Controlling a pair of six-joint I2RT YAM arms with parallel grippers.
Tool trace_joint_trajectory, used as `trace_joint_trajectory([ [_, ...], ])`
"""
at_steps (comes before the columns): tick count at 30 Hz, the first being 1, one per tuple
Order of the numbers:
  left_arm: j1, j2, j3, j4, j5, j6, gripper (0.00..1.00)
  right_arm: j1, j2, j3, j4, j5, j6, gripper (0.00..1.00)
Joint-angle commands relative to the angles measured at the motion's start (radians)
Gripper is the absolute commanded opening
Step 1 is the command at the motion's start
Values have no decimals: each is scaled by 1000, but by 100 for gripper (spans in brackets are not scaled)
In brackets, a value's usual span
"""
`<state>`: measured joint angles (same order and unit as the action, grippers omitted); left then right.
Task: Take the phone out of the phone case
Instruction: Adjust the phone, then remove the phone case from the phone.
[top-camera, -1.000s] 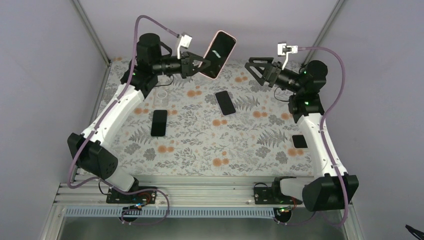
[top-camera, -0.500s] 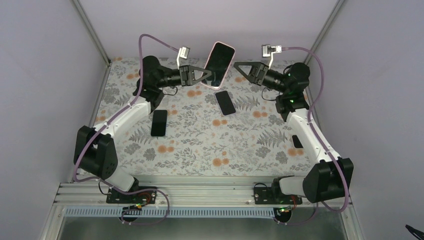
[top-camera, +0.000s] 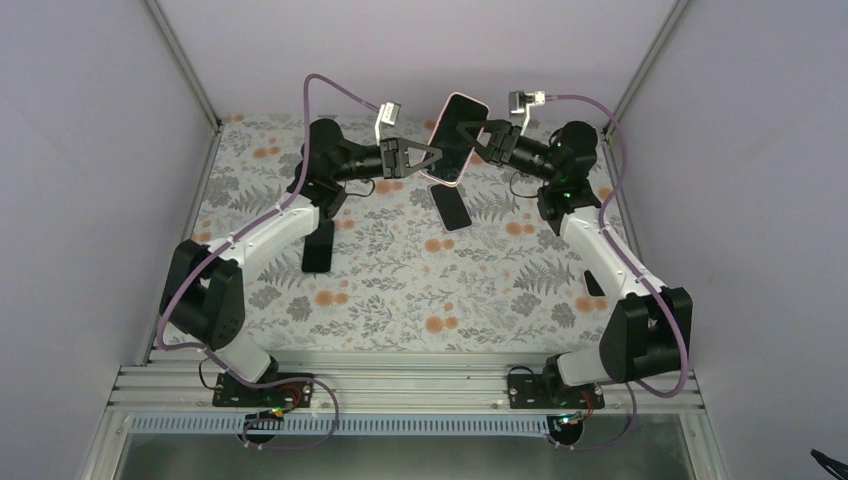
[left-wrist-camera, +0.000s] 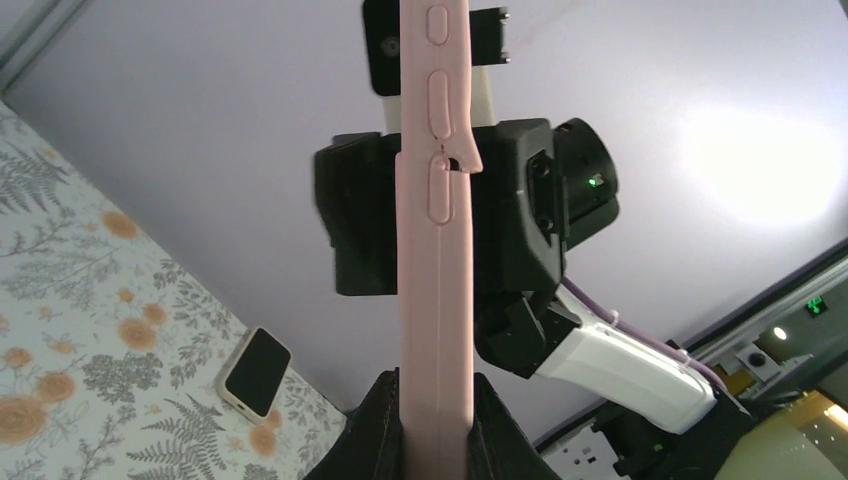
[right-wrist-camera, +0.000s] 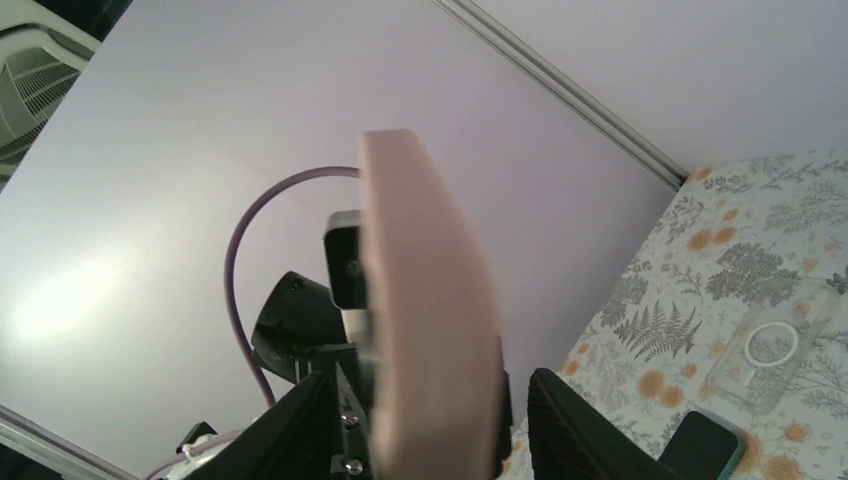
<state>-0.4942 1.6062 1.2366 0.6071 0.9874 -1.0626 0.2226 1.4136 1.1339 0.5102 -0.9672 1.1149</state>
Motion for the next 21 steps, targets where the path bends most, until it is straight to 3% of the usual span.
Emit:
trace_joint_trajectory([
  [1, -3, -3, 43, 77, -45, 17, 2, 9, 11, 7, 87, 31, 47, 41],
  [13, -11, -4, 42, 7, -63, 52, 2, 9, 6, -20, 114, 44, 109, 4],
  [19, -9, -15, 83, -134, -30, 187, 10, -7, -10, -22, 97, 37, 88, 4],
  [21, 3, -26, 93, -186, -4, 238, 22, -21, -21, -21, 95, 25, 79, 4],
])
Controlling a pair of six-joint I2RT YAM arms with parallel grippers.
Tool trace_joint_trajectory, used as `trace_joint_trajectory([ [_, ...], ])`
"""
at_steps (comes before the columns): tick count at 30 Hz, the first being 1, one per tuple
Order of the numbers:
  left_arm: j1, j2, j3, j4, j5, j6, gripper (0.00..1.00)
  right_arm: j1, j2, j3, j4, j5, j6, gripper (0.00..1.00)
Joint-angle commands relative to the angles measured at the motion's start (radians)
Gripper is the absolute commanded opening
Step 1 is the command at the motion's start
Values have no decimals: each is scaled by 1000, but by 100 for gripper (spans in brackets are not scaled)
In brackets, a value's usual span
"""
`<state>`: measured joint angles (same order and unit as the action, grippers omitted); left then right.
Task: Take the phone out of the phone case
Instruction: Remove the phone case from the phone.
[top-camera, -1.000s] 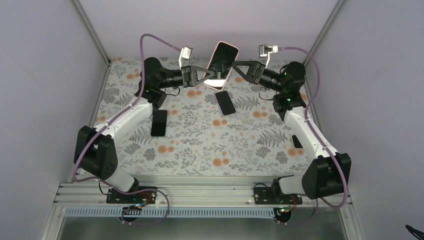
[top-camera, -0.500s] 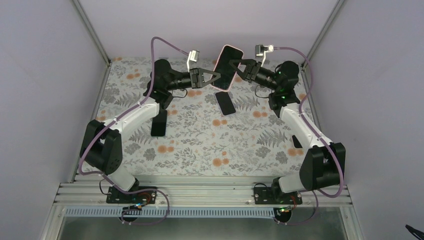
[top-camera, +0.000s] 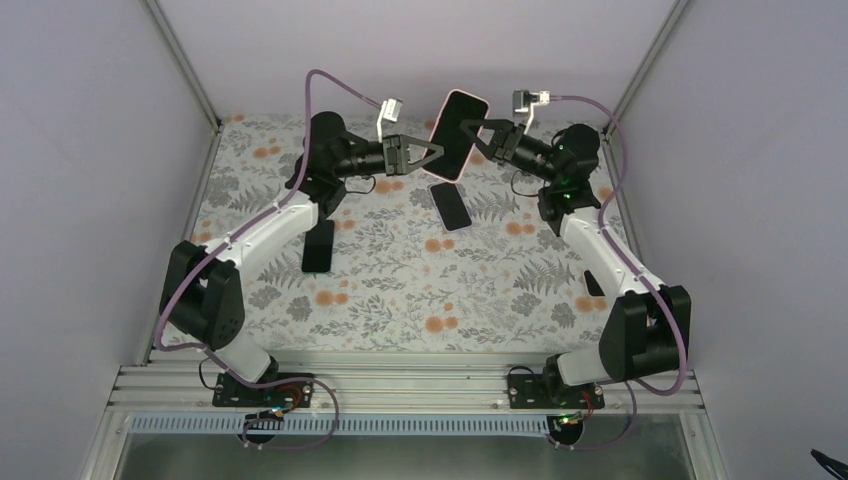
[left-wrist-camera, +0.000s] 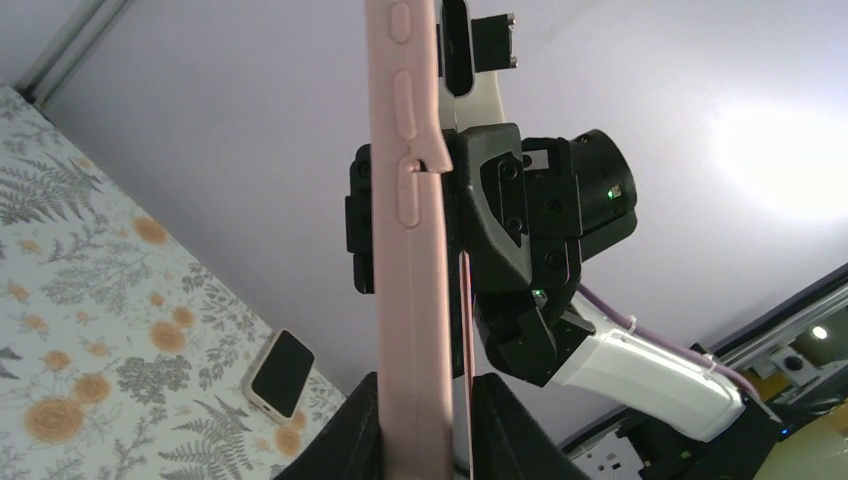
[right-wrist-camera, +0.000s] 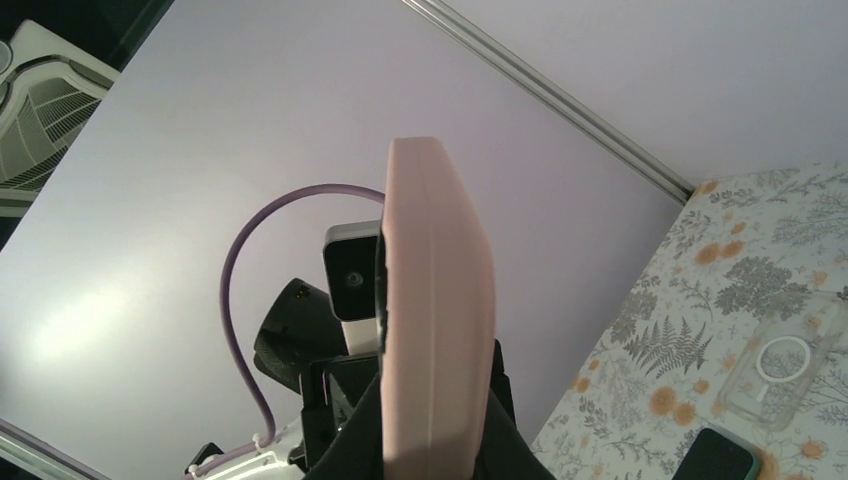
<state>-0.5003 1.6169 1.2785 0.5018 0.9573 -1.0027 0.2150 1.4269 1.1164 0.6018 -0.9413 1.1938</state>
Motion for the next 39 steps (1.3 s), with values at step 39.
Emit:
trace_joint_trajectory([
  [39, -47, -168, 38, -566, 160, 851, 46, -85, -227, -86, 69, -249, -158, 4],
])
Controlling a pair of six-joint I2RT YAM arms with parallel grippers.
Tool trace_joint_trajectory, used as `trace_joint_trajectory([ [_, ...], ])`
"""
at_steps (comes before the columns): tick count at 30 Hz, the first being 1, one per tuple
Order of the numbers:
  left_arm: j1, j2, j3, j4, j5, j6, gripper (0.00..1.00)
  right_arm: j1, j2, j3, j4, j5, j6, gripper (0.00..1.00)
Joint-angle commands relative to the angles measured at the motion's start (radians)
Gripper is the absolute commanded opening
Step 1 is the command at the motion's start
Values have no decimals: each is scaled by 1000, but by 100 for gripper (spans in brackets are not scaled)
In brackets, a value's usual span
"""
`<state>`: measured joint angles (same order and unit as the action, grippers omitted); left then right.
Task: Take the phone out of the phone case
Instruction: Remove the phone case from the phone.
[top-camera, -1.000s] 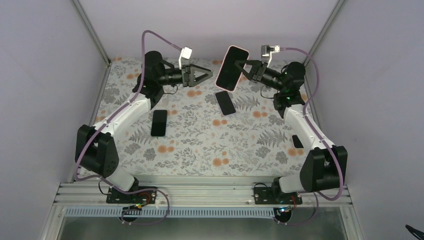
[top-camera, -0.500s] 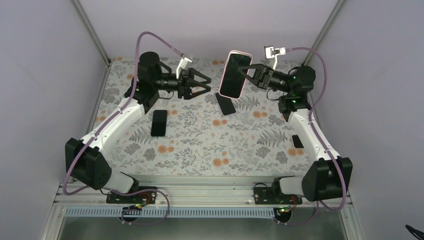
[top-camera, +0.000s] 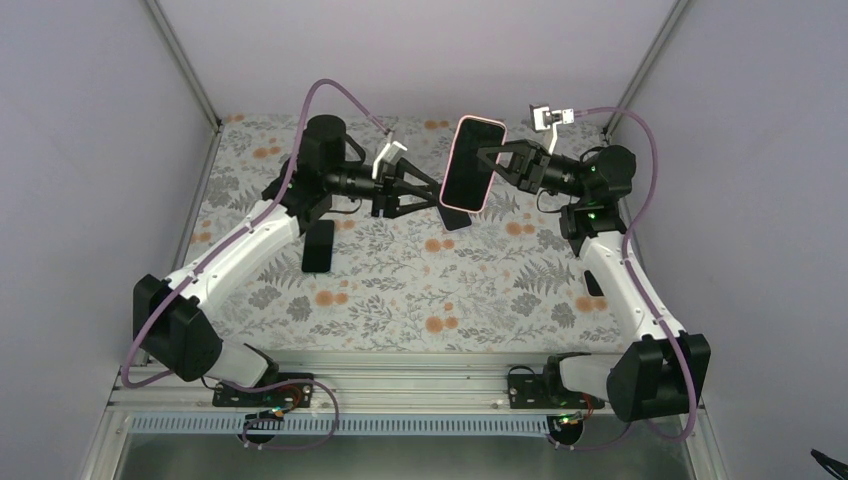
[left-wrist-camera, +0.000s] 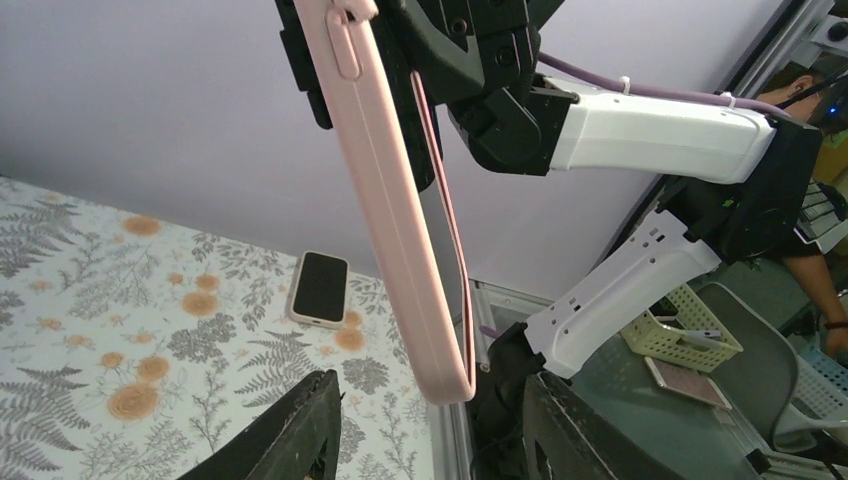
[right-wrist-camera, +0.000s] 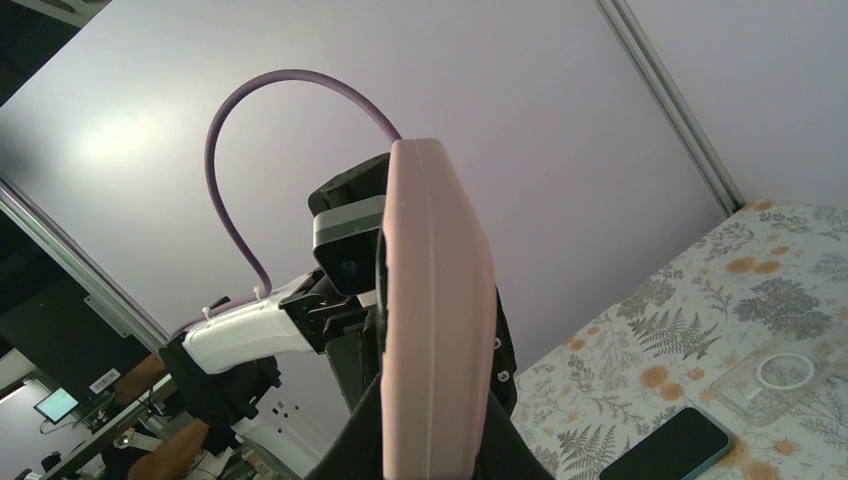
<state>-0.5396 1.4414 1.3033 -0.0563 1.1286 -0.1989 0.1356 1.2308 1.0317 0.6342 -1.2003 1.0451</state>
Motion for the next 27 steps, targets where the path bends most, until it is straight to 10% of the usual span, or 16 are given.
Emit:
trace_joint_trajectory([
  [1, -10, 8, 12, -8, -10, 47, 45, -6, -31, -1, 36, 11, -8, 4],
  [27, -27, 39, 10, -57, -171, 79, 27, -4, -34, -11, 108, 7, 77, 4],
])
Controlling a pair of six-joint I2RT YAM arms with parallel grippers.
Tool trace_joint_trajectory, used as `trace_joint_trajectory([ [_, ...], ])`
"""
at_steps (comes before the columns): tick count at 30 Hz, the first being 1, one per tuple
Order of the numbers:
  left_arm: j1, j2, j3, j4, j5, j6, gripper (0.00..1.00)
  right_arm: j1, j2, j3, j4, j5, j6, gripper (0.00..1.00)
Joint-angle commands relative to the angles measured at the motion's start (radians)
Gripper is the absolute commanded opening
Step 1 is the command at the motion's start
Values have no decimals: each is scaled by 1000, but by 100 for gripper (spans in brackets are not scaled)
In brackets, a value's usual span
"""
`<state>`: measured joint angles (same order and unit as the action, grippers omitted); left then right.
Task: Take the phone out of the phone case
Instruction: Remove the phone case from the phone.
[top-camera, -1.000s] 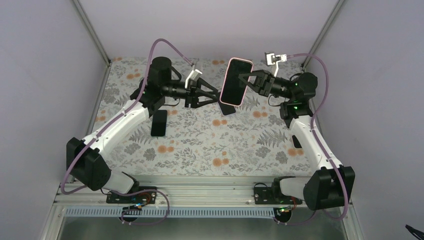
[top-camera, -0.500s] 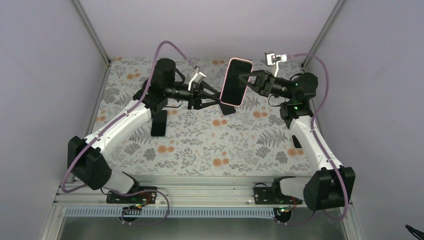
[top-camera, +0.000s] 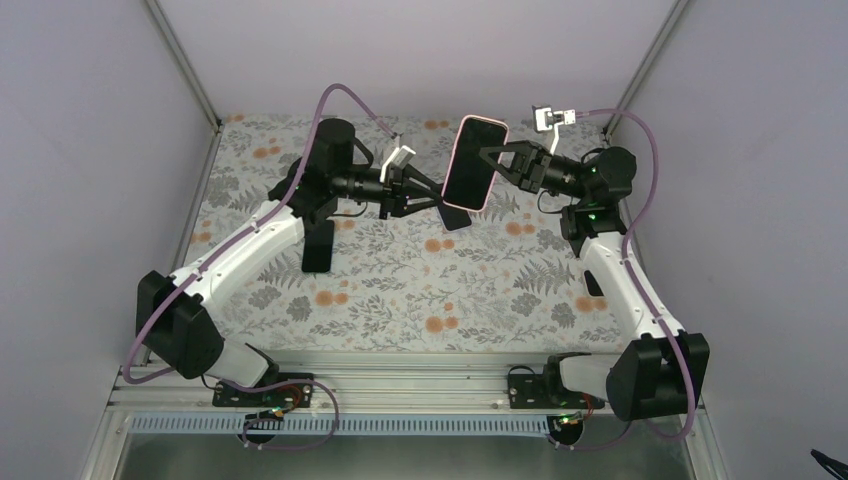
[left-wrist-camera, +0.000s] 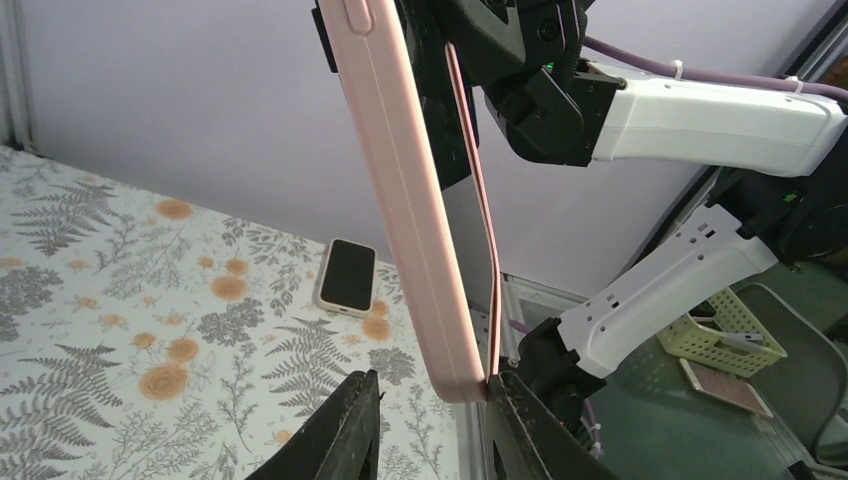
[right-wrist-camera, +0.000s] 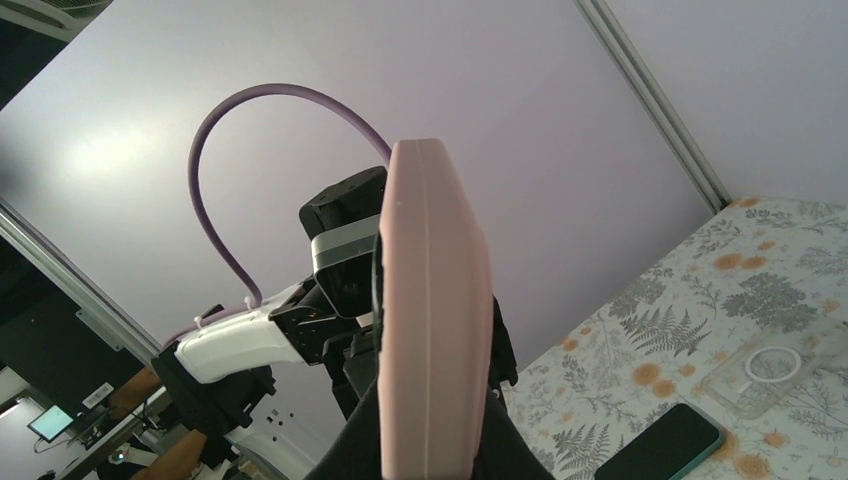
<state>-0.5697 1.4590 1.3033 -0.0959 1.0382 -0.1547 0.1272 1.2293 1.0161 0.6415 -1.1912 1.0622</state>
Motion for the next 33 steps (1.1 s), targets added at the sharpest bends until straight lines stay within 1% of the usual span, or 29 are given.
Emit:
trace_joint_trajectory([
  [1, 3, 23, 11, -19, -86, 34, 26, 5, -34, 3, 107, -2, 66, 4],
  [10, 3, 40, 17, -23, -134, 28, 24, 8, -32, -8, 182, -7, 132, 4],
  [23, 4, 55, 32, -37, -173, 27, 24, 14, -33, -21, 235, -11, 174, 4],
  [27, 4, 54, 34, -28, -157, 17, 24, 22, -36, -44, 255, -12, 177, 4],
  [31, 10, 58, 24, 25, -79, -37, 25, 35, -34, -80, 261, -16, 165, 4],
  [33, 10, 59, 22, 40, -69, -52, 25, 40, -33, -83, 260, -17, 163, 4],
])
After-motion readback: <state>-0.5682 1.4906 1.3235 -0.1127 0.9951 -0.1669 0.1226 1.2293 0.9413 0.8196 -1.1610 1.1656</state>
